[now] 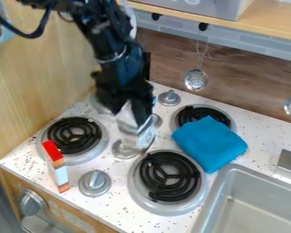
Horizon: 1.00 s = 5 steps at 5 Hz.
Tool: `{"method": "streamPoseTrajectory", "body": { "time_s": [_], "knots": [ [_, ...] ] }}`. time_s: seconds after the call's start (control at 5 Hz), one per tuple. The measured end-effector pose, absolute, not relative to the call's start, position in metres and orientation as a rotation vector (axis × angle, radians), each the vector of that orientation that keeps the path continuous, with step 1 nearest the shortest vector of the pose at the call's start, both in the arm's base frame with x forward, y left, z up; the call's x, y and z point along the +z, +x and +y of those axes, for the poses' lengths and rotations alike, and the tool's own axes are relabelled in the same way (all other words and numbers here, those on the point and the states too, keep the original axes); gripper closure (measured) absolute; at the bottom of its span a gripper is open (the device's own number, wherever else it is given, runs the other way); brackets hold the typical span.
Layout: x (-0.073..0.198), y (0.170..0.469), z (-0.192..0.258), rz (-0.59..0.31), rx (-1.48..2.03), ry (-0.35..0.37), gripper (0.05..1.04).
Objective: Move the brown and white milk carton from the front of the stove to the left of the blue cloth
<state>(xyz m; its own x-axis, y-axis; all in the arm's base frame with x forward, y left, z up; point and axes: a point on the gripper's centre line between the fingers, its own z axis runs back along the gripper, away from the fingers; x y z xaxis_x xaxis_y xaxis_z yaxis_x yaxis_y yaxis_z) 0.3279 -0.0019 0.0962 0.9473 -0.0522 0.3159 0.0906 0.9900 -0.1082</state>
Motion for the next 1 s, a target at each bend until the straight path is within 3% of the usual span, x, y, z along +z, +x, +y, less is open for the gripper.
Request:
{"method": "streamPoseTrajectory", "body": {
  "time_s": [0.4, 1.0],
  "knots": [
    [0.082, 0.38, 0.008, -0.375, -0.019, -0.077, 0.289],
    [0.045, 0.409, 0.01, -0.269, 0.041, -0.091, 0.289]
  ]
}}
